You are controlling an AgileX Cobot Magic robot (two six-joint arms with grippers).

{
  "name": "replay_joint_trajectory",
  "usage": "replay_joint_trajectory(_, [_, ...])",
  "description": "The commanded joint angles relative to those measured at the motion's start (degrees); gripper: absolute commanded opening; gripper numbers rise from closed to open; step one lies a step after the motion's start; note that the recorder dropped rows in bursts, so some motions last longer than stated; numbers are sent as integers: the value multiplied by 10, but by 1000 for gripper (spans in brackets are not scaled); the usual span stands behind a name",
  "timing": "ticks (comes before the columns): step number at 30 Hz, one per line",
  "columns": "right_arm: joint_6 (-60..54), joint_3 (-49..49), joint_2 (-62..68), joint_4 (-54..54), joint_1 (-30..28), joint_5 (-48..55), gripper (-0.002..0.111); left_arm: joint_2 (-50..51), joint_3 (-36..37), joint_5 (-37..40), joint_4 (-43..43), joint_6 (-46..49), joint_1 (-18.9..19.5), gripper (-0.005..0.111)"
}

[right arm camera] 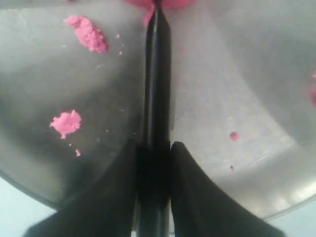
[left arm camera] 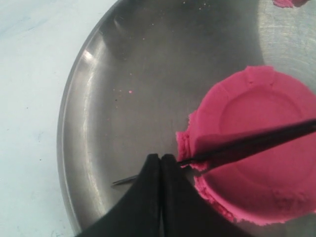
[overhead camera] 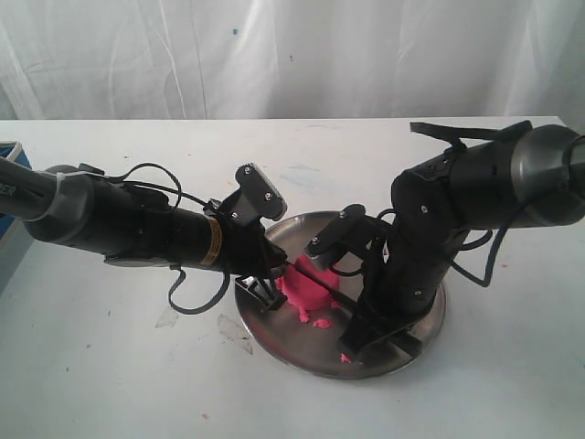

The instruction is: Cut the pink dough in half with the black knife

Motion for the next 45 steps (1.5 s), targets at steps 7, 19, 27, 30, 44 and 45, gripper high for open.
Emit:
replay_joint_trajectory(7, [3, 5, 16, -1, -1, -7, 0, -4, 4, 6, 5, 0, 1, 0])
replay_joint_trajectory(19, [3, 5, 16, -1, -1, -27, 0, -4, 4, 7, 5, 0, 1, 0])
replay_joint_trajectory(27, [3, 5, 26, -1, -1, -66, 0, -4, 4, 9, 5, 0, 1, 0])
replay_joint_trajectory(30, [3, 5, 26, -1, -1, -66, 0, -4, 4, 9, 5, 0, 1, 0])
replay_joint_trajectory(44, [3, 5, 26, -1, -1, -50, 0, -4, 4, 16, 5, 20, 1, 0])
replay_joint_trajectory(45, [3, 4, 26, -1, -1, -47, 0, -5, 4, 17, 5, 30, 1, 0])
